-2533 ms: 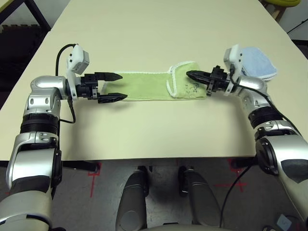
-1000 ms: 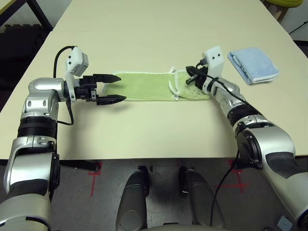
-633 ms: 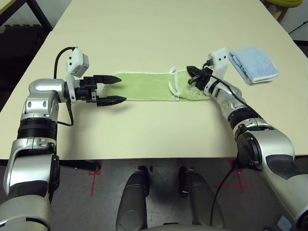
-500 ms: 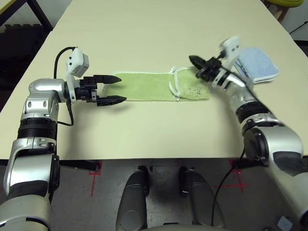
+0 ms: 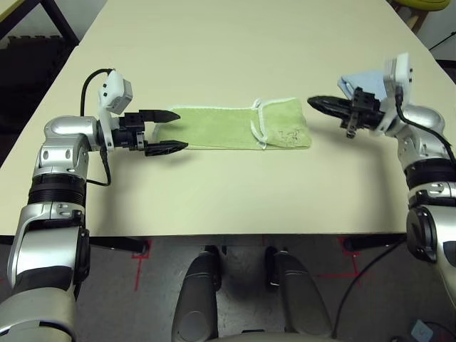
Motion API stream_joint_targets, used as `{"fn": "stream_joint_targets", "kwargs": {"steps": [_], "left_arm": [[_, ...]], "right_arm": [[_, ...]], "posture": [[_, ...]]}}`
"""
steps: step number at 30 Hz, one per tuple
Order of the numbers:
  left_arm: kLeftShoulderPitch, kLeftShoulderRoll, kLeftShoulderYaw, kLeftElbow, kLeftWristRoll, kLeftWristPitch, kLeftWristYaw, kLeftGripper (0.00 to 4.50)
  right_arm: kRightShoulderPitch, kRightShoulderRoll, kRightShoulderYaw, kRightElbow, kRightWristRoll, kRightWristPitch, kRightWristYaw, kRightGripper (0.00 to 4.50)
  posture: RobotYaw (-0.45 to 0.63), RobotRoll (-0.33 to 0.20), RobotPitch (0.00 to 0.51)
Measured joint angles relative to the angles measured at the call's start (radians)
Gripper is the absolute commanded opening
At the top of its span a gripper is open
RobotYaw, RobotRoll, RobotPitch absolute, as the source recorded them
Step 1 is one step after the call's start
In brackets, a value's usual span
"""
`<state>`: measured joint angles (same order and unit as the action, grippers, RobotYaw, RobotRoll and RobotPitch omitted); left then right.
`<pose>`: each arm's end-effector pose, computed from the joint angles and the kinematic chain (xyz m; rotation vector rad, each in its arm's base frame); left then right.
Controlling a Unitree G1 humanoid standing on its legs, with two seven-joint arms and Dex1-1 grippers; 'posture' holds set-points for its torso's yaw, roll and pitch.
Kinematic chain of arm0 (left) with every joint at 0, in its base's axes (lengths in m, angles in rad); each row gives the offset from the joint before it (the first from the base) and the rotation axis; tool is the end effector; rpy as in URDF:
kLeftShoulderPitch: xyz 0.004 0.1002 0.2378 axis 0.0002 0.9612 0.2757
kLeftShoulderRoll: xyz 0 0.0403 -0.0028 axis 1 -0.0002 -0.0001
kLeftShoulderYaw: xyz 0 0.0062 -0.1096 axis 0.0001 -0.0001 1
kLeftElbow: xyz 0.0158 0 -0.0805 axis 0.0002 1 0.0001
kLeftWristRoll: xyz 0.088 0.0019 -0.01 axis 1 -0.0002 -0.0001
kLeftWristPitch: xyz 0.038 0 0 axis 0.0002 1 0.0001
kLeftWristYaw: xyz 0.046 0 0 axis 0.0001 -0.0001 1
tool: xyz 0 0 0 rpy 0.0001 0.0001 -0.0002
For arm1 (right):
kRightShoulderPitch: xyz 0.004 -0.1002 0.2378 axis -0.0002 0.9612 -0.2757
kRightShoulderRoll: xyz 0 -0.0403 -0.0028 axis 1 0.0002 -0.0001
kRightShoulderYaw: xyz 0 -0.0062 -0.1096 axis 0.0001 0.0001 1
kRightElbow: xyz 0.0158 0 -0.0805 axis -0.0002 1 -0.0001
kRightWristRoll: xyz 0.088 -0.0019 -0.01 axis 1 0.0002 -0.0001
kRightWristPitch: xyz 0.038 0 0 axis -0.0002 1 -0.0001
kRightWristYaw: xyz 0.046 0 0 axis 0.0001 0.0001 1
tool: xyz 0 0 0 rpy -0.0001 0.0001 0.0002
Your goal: Fold the towel and set it aside.
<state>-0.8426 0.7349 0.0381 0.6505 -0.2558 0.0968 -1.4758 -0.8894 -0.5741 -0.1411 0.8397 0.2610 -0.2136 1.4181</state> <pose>0.3106 0.2989 0.2107 0.3801 0.0823 -1.1701 0.3248 -0.2783 0.1892 -0.3554 -0.1992 1.1265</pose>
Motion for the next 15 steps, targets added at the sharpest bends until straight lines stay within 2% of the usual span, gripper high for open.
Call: {"fn": "stream_joint_targets", "kwargs": {"steps": [1, 4, 9, 10, 15], "left_arm": [[0.0, 0.0, 0.0, 0.0, 0.0, 0.0, 0.0, 4.5], [0.0, 0.0, 0.0, 0.0, 0.0, 0.0, 0.0, 4.5], [0.0, 0.0, 0.0, 0.0, 0.0, 0.006, 0.011, 4.5], [-0.001, 0.001, 0.001, -0.001, -0.001, 0.022, 0.022, 4.5], [-0.047, 0.043, 0.037, -0.008, -0.018, 0.139, 0.091, 4.5]], "right_arm": [[0.009, -0.013, 0.01, -0.015, -0.008, -0.001, 0.008, 0.03], [0.023, -0.037, 0.032, -0.018, -0.033, -0.024, 0.017, 0.71], [0.056, -0.042, 0.065, -0.015, -0.068, -0.076, 0.016, 2.4], [0.056, -0.043, 0.07, -0.015, -0.069, -0.076, 0.017, 2.85], [0.058, -0.047, 0.085, -0.015, -0.072, -0.076, 0.018, 4.46]], "posture": [[-0.01, 0.0, 0.206], [0.0, 0.0, 0.207], [0.0, 0.0, 0.21], [0.0, 0.0, 0.21], [0.01, 0.0, 0.212]]}}
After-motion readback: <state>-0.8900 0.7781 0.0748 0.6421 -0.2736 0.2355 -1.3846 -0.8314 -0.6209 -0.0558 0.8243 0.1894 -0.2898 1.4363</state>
